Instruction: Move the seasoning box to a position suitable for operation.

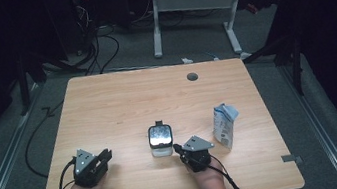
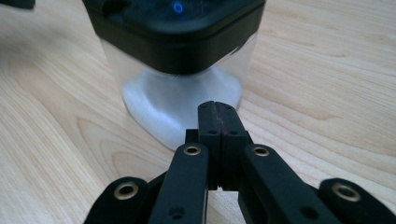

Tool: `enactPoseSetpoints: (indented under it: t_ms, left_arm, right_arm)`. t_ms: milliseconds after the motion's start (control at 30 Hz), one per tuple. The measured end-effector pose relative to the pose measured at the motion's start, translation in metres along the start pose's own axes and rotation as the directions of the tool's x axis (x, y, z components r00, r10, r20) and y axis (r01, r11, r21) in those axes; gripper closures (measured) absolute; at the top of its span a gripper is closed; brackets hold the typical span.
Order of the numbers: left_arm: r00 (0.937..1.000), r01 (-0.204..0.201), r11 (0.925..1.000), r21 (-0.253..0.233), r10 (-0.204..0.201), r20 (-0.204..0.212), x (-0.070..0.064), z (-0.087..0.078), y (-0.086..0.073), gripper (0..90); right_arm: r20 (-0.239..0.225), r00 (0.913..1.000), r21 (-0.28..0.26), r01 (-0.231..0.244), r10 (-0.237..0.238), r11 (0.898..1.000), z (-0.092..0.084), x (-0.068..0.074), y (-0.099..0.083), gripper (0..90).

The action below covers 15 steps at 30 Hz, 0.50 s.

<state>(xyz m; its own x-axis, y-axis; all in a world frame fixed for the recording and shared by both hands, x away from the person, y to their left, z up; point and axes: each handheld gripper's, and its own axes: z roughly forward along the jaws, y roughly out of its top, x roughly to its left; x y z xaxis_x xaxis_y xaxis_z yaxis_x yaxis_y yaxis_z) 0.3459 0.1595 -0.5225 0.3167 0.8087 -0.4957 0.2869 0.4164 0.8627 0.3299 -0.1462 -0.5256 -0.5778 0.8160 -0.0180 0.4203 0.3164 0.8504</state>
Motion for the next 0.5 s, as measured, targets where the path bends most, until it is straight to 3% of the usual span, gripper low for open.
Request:
enactPoseSetpoints:
  t_ms: [300,400,500]
  left_arm:
    - [0.9989,-0.047,0.9987,0.022,0.047,0.007,0.0,-0.012,-0.005,70.9]
    - [0.9966,-0.083,0.9962,0.028,0.083,0.005,0.002,-0.017,-0.005,60.7]
    - [0.9977,-0.068,0.9974,0.024,0.068,0.003,0.005,-0.019,-0.002,52.5]
  right_arm:
    - [0.026,0.9989,-0.042,-0.039,0.04,0.998,-0.041,-0.017,-0.017,88.8]
    - [0.049,0.9973,-0.051,-0.052,0.055,0.997,-0.053,-0.024,-0.027,88.0]
    - [0.051,0.9953,-0.056,-0.079,0.082,0.995,-0.061,-0.029,-0.033,87.4]
